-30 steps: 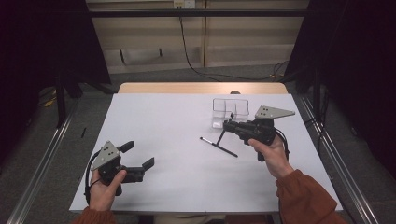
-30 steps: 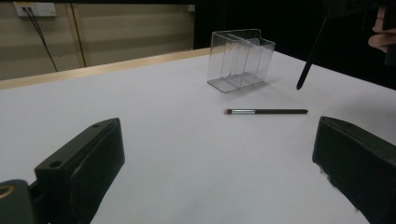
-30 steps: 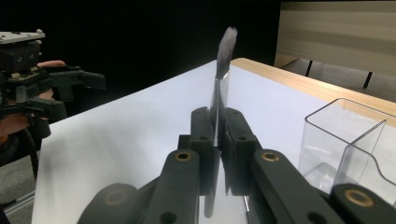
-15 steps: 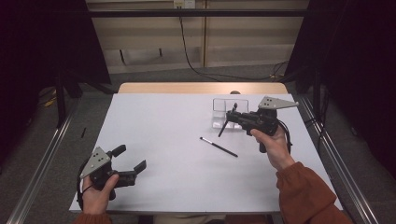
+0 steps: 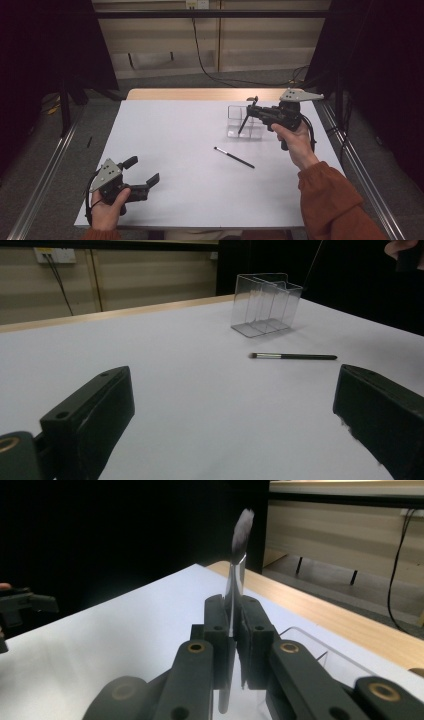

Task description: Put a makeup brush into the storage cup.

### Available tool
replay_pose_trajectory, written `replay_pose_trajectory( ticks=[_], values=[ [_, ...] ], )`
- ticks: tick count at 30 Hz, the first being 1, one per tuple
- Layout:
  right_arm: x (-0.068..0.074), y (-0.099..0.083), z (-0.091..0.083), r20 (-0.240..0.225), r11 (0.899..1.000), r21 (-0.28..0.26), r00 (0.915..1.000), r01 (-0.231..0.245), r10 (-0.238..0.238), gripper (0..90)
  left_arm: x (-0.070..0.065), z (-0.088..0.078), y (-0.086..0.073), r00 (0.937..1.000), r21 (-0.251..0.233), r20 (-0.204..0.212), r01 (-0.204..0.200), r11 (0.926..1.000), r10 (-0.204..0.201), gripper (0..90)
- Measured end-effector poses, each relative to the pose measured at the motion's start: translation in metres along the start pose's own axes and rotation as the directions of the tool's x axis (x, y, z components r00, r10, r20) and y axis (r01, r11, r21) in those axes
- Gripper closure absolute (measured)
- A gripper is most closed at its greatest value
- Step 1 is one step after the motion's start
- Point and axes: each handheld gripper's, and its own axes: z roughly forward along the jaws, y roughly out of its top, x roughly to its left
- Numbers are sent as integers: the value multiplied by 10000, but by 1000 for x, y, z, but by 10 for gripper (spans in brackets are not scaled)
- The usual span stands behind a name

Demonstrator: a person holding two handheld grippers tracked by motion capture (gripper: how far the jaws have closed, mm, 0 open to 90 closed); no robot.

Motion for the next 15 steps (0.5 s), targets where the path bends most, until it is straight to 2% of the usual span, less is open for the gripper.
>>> replay_pose_trajectory(
  ticks=[9,15],
  values=[
    [-13,23,10,372,9998,-121,9992,128,-124,842,0,1,0,10000,94,-23,-50,9999,50,31],
    [-21,29,14,467,9997,-247,9989,55,-44,842,-1,-1,0,10000,122,23,-66,9999,66,31]
  ],
)
